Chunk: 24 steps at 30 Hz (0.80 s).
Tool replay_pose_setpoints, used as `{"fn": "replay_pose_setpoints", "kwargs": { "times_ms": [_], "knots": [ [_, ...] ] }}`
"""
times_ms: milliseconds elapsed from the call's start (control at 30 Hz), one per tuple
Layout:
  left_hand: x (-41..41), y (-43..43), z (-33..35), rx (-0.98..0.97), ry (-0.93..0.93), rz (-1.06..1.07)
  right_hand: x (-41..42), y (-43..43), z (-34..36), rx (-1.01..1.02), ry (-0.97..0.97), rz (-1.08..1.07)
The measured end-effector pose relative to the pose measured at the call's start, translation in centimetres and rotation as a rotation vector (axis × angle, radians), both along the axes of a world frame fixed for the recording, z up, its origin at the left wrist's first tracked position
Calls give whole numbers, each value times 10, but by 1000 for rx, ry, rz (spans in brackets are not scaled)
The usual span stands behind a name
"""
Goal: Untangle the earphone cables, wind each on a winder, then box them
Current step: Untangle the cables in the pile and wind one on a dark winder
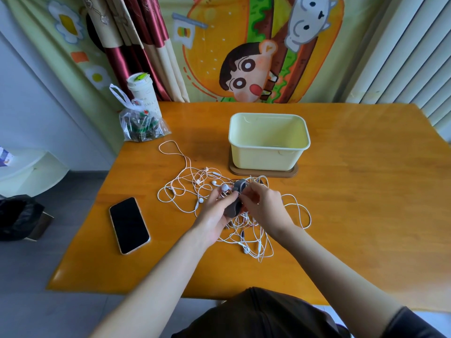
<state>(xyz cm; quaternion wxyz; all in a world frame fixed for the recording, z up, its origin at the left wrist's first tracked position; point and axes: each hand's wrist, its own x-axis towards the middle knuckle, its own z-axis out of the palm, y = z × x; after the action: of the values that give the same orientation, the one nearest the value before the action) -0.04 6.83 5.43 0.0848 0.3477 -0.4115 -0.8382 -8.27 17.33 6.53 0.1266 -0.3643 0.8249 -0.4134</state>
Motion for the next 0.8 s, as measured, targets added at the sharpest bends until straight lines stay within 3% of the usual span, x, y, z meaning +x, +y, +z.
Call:
{"fn": "replay_pose_setpoints", "kwargs": {
  "times_ms": [267,467,667,800],
  "knots": [
    [-2,-3,-2,89,-62,44,-3,-1,1,-6,5,-6],
    [-2,0,0,199,0,49,-3,-4,0,3,6,-30],
    [-1,2,-3,5,-76,-34,-2,-3,0,5,14,-38],
    [-4,3,2,12,-17,-26,0,-2,1,12,53,-10]
  ]
}}
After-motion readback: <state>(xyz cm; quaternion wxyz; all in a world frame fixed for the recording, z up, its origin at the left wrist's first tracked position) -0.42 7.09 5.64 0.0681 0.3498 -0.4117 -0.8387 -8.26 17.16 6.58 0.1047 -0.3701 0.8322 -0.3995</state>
